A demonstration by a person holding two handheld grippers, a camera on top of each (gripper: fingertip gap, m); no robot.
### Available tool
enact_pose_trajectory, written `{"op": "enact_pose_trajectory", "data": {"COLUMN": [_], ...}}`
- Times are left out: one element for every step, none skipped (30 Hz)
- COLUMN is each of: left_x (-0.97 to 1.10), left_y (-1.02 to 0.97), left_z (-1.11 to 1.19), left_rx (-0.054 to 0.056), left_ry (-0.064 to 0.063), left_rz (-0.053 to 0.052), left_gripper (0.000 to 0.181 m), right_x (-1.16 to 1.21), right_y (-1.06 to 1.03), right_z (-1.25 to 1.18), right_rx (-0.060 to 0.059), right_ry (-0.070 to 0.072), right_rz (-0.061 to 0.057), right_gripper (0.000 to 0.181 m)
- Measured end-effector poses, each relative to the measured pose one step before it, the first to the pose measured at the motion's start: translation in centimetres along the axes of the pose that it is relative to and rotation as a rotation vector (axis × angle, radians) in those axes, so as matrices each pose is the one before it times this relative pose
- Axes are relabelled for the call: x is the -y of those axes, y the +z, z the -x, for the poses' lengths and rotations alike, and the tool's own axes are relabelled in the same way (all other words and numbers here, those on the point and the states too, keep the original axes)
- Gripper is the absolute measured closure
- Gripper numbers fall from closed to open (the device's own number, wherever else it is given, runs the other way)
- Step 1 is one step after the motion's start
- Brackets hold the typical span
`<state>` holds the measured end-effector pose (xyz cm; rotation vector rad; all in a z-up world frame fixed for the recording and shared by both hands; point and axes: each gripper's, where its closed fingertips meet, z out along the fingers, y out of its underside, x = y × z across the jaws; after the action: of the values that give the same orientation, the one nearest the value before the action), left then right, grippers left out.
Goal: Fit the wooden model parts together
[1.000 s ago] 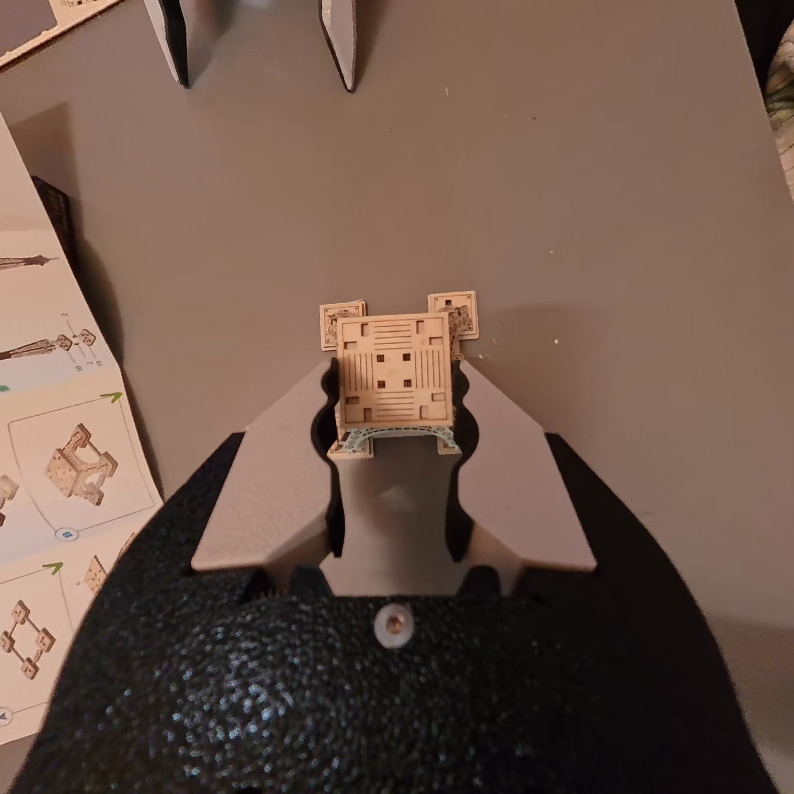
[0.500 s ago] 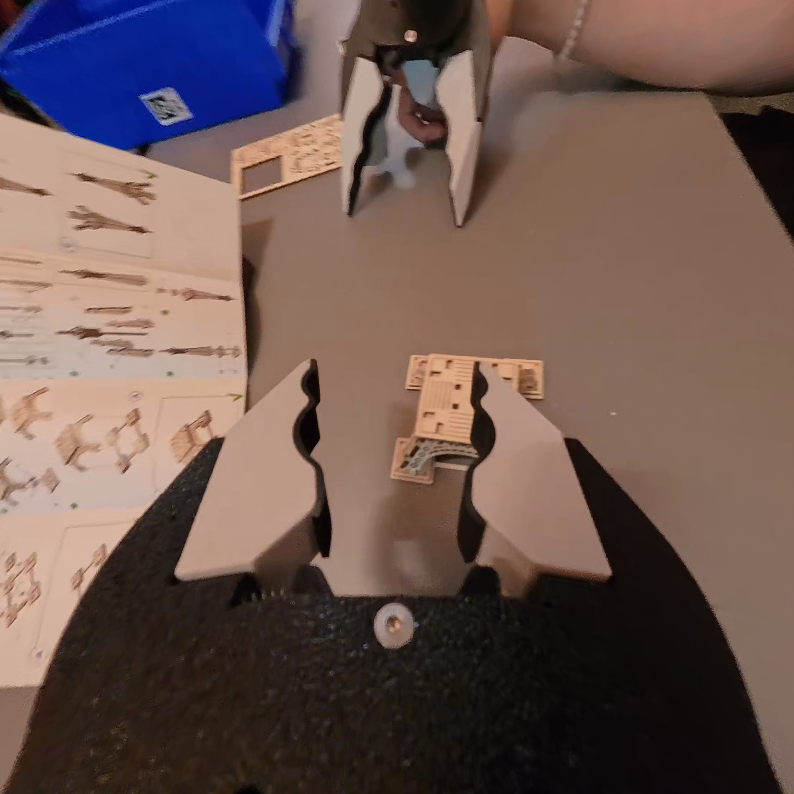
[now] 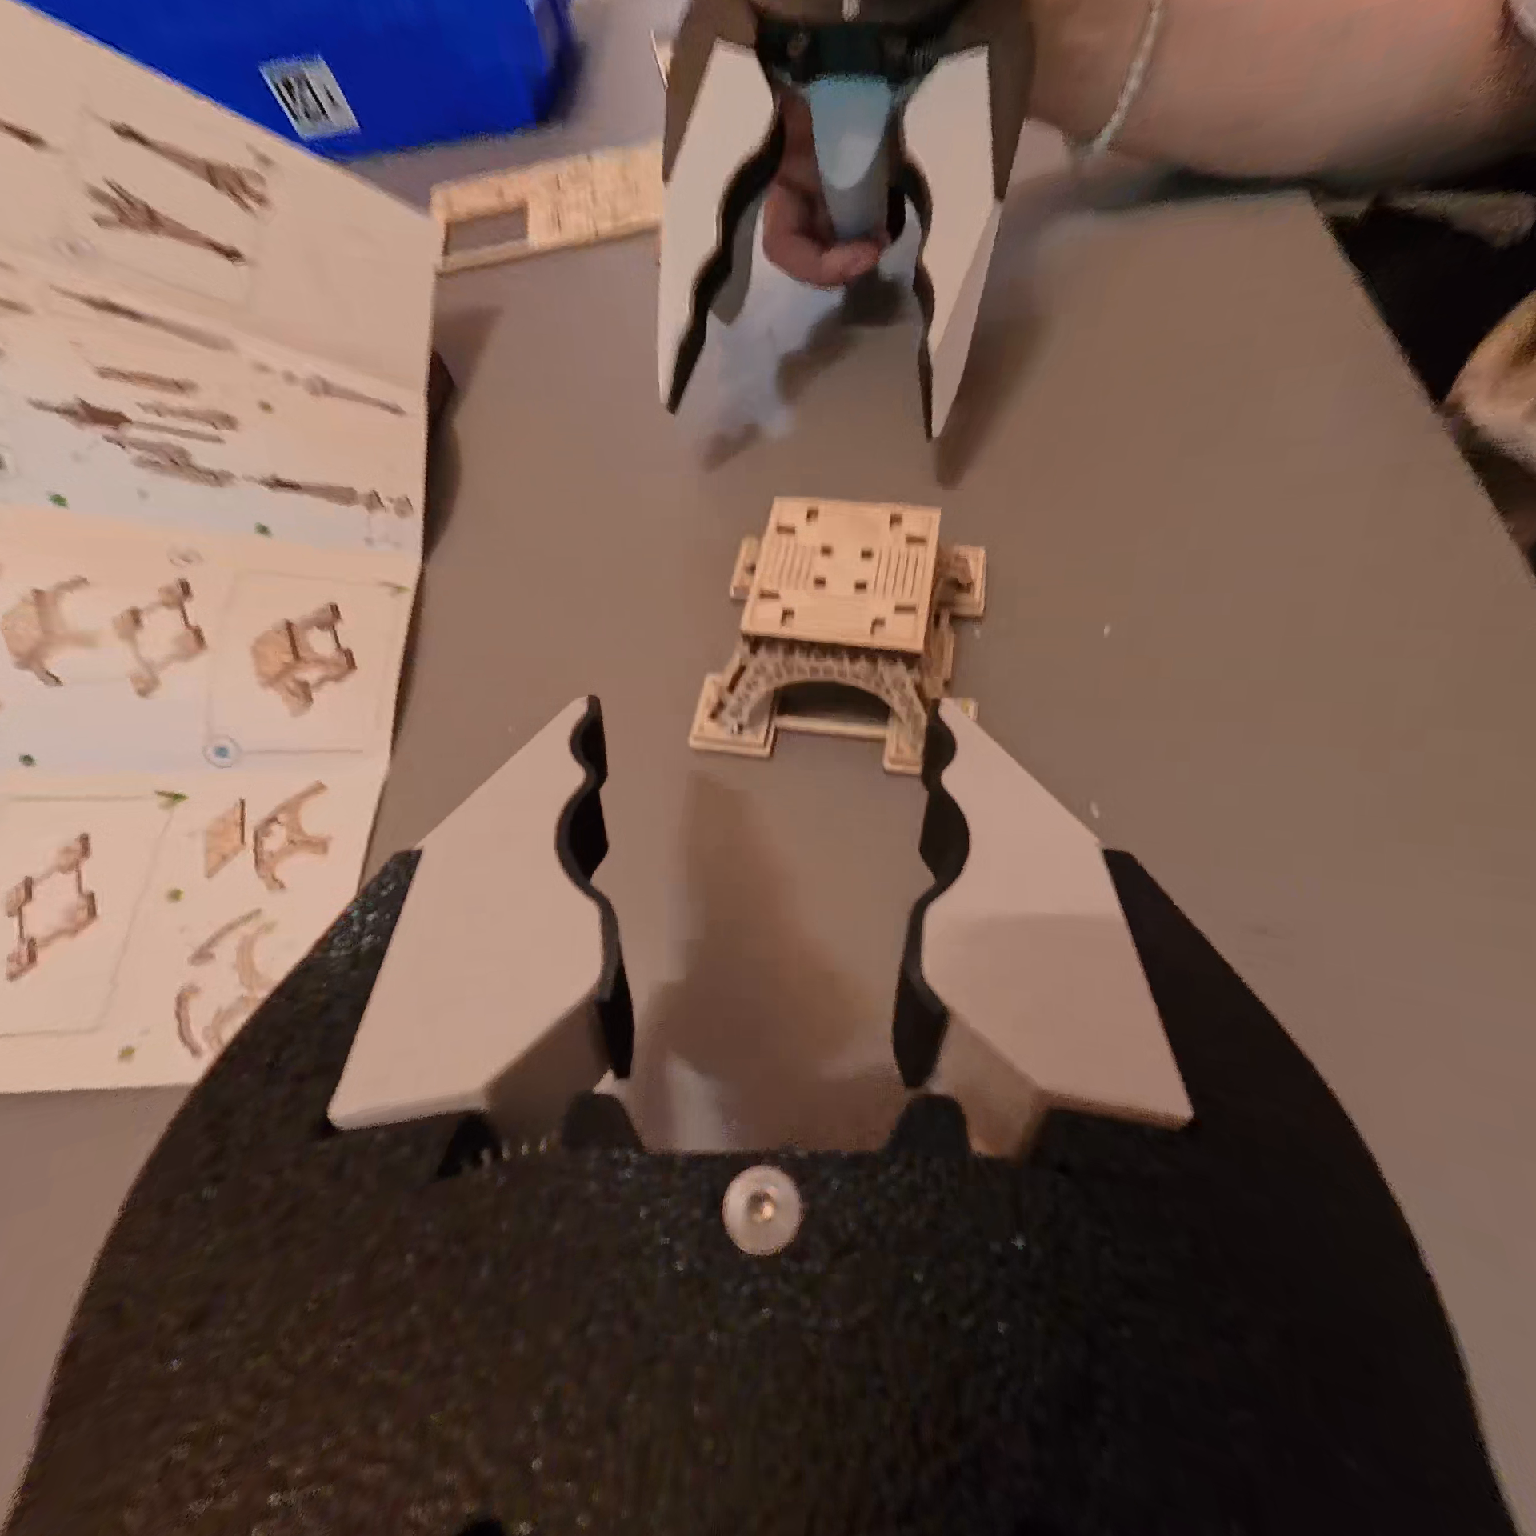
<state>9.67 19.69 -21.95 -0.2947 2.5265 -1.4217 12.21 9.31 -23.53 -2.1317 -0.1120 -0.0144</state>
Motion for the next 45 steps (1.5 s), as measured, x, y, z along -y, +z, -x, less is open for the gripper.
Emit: {"op": "enact_pose_trajectory", "data": {"left_x": [-0.876, -0.798, -0.463, -0.198, -0.021, 0.068, 0.005, -0.177, -0.338, -0.302, -0.193, 0.201, 0.105, 0.072, 0.108, 0.1, 0.1, 0.072, 0.053, 0.029, 0.036, 0.051, 0.053, 0.062, 0.092, 0.134, 0.126, 0.139, 0.132, 0.102, 0.044, 0.003, -0.015, -0.031, -0.085, -0.175, -0.203, -0.18, -0.133, -0.129, -0.2, -0.109, 0.078, 0.017, -0.07], "left_y": [0.023, 0.112, 0.17, 0.197, 0.225, 0.228, 0.259, 0.248, 0.226, 0.232, 0.206, 0.098, 0.101, 0.104, 0.106, 0.131, 0.13, 0.079, 0.053, 0.034, 0.04, 0.069, 0.106, 0.113, 0.14, 0.143, 0.138, 0.122, 0.113, 0.073, -0.003, -0.127, -0.2, -0.255, -0.261, -0.244, -0.208, -0.153, -0.064, 0.04, 0.104, 0.123, 0.078, 0.066, 0.052], "left_z": [-0.01, 0.127, 0.058, -0.134, -0.181, -0.22, -0.238, -0.098, 0.082, 0.069, -0.111, -0.184, -0.184, -0.156, -0.171, -0.146, -0.149, -0.082, -0.066, -0.025, 0.006, -0.001, 0.031, 0.024, 0.002, 0.016, -0.029, -0.017, -0.013, -0.004, 0.113, 0.169, 0.156, 0.105, 0.092, -0.003, -0.107, -0.075, 0.025, 0.065, -0.04, 0.002, 0.052, 0.014, -0.022], "left_rx": [-0.0015, 0.0014, -0.0034, -0.0138, -0.0125, -0.0136, -0.0129, -0.0035, 0.0075, 0.0073, -0.0048, -0.0102, -0.0065, -0.0047, -0.0072, -0.0072, -0.0065, -0.0026, -0.0012, -0.0001, 0.0003, -0.0015, -0.0012, -0.0015, 0.0009, 0.0056, 0.0043, 0.0031, 0.0018, 0.0021, 0.0114, 0.0151, 0.0137, 0.0089, 0.0066, 0.0011, -0.0045, -0.0003, 0.0041, 0.003, -0.0069, -0.0053, -0.0019, -0.0024, -0.0022], "left_ry": [0.0003, -0.0087, -0.0133, -0.0085, -0.0018, 0.0023, 0.0054, 0.0094, 0.0116, 0.0085, 0.0052, -0.0004, 0.0061, 0.0079, 0.0031, 0.0007, 0.0, -0.0002, -0.0006, -0.002, -0.0012, -0.002, -0.0068, -0.0091, -0.0084, -0.0051, -0.0007, 0.0026, 0.0023, 0.0017, 0.0029, 0.0093, 0.0108, 0.0047, -0.0048, -0.0098, -0.0076, -0.0025, -0.0027, -0.0086, -0.0137, -0.0158, -0.0158, -0.0112, -0.0043], "left_rz": [0.0431, 0.0394, 0.0218, 0.0097, 0.0018, -0.0005, 0.0054, 0.0173, 0.0253, 0.0226, 0.0167, -0.0051, -0.0002, 0.001, -0.0005, 0.0013, 0.0012, 0.0004, -0.0002, 0.0003, 0.0, -0.0005, 0.0012, 0.0028, 0.0027, 0.0016, 0.0006, -0.0012, -0.0015, -0.0007, -0.0002, 0.0002, -0.0024, -0.0023, 0.0027, 0.0092, 0.0107, 0.0058, -0.0013, -0.0012, 0.0067, 0.0044, -0.0058, -0.0021, 0.003], "left_gripper": [0.106, 0.105, 0.103, 0.102, 0.101, 0.101, 0.1, 0.1, 0.1, 0.1, 0.1, 0.101, 0.102, 0.104, 0.106, 0.107, 0.108, 0.109, 0.109, 0.109, 0.109, 0.109, 0.108, 0.108, 0.107, 0.107, 0.106, 0.106, 0.105, 0.104, 0.102, 0.1, 0.101, 0.101, 0.101, 0.1, 0.099, 0.099, 0.099, 0.098, 0.097, 0.095, 0.092, 0.09, 0.088], "right_x": [-0.092, -0.014, 0.133, 0.217, 0.177, -0.002, -0.05, -0.073, -0.181, -0.277, 0.177, -0.008, -0.002, -0.037, -0.039, -0.037, -0.035, -0.042, -0.036, -0.048, -0.023, -0.05, -0.049, -0.092, -0.132, -0.078, -0.082, -0.114, -0.128, -0.122, -0.213, -0.288, 0.094, 0.792, 1.444, 1.723, 1.305, 0.7, 0.39, 0.22, 0.139, 0.124, 0.194, 0.205, 0.21], "right_y": [0.465, 0.434, 0.386, 0.347, 0.323, 0.326, 0.321, 0.319, 0.336, 0.3, 0.12, 0.077, 0.0, 0.024, 0.036, 0.036, 0.025, 0.026, -0.008, -0.052, -0.076, -0.071, -0.081, -0.06, -0.069, -0.107, -0.119, -0.103, -0.111, -0.126, -0.21, -0.383, -0.547, -0.639, -0.577, -0.295, 0.094, 0.397, 0.564, 0.592, 0.534, 0.485, 0.437, 0.43, 0.444], "right_z": [0.115, 0.235, 0.379, 0.318, 0.208, 0.292, 0.413, 0.354, 0.251, 0.241, 0.182, 0.103, -0.02, -0.038, -0.001, -0.034, -0.069, -0.215, -0.305, -0.307, -0.217, -0.186, -0.237, -0.479, -0.479, -0.171, -0.302, -0.366, -0.151, -0.051, 0.138, 0.274, 0.166, 0.076, 0.172, 0.303, 0.483, 0.369, -0.007, -0.201, -0.154, -0.15, -0.364, -0.238, 0.107], "right_rx": [-0.0073, -0.0005, 0.0112, 0.0106, 0.0054, 0.0117, 0.0179, 0.0115, 0.0043, 0.0049, 0.0067, 0.0053, 0.0027, 0.0033, 0.006, 0.0042, 0.0022, -0.0048, -0.0076, -0.0068, -0.0015, 0.0015, -0.0009, -0.0151, -0.0137, 0.0036, -0.0102, -0.0131, 0.0009, 0.0045, 0.011, 0.0126, -0.002, -0.0106, -0.0037, 0.008, 0.0264, 0.0314, 0.0202, 0.0192, 0.0303, 0.0343, 0.02, 0.0236, 0.0392], "right_ry": [-0.0136, -0.0106, -0.0059, -0.0016, 0.0004, 0.001, -0.0002, -0.0039, -0.0106, -0.015, -0.0022, -0.0023, 0.0052, 0.0076, 0.0077, 0.0081, 0.0098, 0.0141, 0.0147, 0.0116, 0.0004, -0.0008, 0.0004, 0.0092, 0.0151, -0.0003, -0.0047, 0.0052, 0.0066, 0.0036, -0.0055, -0.0155, -0.0203, -0.0255, -0.031, -0.0334, -0.0417, -0.05, -0.0435, -0.0277, -0.0166, -0.0123, -0.0081, -0.0081, -0.0098], "right_rz": [0.0208, 0.0162, 0.0079, 0.0021, 0.0028, 0.0122, 0.0157, 0.0164, 0.0217, 0.0257, -0.0033, 0.0031, 0.001, 0.0029, 0.0031, 0.0029, 0.0032, 0.0026, 0.0016, 0.0, -0.0023, 0.0, -0.0011, 0.0016, 0.0038, -0.0006, -0.0013, 0.0008, 0.0016, 0.001, 0.0068, 0.0173, 0.0052, -0.0244, -0.0522, -0.0613, -0.0328, 0.0037, 0.0188, 0.0231, 0.0218, 0.0141, 0.0068, 0.0047, 0.0023], "right_gripper": [0.094, 0.093, 0.093, 0.093, 0.094, 0.093, 0.093, 0.093, 0.094, 0.094, 0.096, 0.096, 0.095, 0.095, 0.095, 0.094, 0.094, 0.094, 0.095, 0.097, 0.101, 0.1, 0.103, 0.099, 0.093, 0.095, 0.092, 0.088, 0.089, 0.091, 0.09, 0.09, 0.089, 0.089, 0.09, 0.093, 0.096, 0.096, 0.096, 0.096, 0.095, 0.095, 0.095, 0.096, 0.1]}}
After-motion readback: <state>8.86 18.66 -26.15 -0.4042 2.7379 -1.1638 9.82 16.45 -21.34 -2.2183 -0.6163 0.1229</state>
